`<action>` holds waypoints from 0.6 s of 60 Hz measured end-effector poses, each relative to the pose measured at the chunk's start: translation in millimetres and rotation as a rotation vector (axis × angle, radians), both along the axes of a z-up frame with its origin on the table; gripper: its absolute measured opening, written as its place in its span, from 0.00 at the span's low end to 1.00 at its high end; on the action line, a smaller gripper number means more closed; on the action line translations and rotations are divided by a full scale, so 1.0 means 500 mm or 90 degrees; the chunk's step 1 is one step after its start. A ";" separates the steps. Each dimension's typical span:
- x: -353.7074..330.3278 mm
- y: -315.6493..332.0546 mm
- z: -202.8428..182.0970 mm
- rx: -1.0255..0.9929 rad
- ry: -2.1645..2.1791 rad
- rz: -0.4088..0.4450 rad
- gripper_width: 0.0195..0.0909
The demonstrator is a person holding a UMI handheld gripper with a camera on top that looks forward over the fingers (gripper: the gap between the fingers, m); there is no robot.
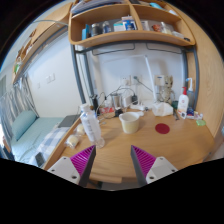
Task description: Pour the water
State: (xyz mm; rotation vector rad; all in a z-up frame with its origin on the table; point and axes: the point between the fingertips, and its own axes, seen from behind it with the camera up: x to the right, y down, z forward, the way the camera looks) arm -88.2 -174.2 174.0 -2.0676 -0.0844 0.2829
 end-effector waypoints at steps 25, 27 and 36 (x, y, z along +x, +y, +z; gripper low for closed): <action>-0.253 0.207 -0.139 0.062 -0.052 0.075 0.72; -0.324 0.190 -0.152 0.069 -0.051 0.069 0.73; -0.354 0.254 -0.169 0.092 -0.083 0.055 0.73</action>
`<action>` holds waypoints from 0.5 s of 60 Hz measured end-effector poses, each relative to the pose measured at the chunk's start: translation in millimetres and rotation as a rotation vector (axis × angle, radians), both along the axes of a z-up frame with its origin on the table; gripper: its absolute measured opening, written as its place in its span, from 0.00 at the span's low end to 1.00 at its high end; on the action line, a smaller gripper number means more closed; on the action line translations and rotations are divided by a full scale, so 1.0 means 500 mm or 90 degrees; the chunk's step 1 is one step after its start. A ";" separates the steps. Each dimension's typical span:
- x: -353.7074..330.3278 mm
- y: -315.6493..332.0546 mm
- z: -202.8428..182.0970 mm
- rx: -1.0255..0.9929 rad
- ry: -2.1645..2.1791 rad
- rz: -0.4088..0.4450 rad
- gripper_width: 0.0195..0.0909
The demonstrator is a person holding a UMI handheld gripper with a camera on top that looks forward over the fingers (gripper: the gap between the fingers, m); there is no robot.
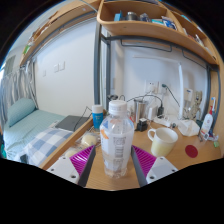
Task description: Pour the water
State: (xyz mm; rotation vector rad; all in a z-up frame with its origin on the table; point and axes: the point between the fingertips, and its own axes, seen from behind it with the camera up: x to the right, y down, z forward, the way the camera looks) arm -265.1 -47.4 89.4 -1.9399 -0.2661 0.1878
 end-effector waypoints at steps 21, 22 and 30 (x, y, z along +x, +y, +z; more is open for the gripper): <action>-0.004 0.083 0.002 0.068 0.044 -0.049 0.45; -0.004 0.082 0.000 0.065 0.044 -0.049 0.45; 0.000 0.082 -0.003 0.062 0.038 -0.051 0.28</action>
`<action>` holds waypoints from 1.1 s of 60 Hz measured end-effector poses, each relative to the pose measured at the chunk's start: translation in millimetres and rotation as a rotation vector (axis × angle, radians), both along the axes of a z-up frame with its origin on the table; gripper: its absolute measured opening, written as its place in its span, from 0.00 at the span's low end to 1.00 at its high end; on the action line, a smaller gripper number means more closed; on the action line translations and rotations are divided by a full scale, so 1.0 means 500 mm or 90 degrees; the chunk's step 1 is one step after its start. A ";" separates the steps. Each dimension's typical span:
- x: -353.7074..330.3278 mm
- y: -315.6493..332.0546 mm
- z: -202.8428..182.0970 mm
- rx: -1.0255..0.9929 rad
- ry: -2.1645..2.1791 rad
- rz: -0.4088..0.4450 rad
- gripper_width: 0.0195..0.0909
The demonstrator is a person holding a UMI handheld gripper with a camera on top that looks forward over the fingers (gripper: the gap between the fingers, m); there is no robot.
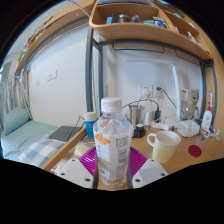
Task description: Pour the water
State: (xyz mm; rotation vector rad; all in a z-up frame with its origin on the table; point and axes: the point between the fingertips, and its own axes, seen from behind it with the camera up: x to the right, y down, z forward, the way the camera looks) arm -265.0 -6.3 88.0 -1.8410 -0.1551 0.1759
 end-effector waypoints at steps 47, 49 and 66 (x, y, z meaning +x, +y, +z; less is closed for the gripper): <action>0.079 0.153 0.164 -0.188 0.858 -0.148 0.24; 0.082 0.157 0.158 -0.202 0.886 -0.154 0.24; 0.092 0.176 0.130 -0.318 1.112 -0.199 0.24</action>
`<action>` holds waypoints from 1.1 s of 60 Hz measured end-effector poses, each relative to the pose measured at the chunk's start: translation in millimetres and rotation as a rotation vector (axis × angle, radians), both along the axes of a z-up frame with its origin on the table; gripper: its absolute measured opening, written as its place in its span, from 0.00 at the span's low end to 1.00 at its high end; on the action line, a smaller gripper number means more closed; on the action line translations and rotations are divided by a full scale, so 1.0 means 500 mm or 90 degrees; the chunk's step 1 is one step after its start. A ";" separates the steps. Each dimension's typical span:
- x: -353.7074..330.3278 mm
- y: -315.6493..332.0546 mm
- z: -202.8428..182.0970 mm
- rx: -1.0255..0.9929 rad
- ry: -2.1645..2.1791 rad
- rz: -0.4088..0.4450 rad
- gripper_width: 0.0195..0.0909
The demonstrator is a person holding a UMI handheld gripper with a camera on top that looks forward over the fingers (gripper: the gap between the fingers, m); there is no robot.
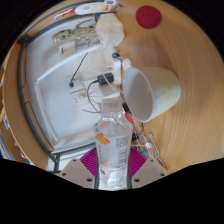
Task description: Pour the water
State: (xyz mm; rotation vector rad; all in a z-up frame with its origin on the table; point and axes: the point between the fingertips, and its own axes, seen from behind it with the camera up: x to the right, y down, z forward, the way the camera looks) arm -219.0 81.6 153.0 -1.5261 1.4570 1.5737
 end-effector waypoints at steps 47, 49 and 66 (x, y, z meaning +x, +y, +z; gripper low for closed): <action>0.266 -0.008 0.168 0.156 -0.734 0.075 0.25; 0.303 -0.005 0.165 0.166 -0.811 0.062 0.26; 0.526 -0.012 0.090 0.101 -1.138 0.065 0.28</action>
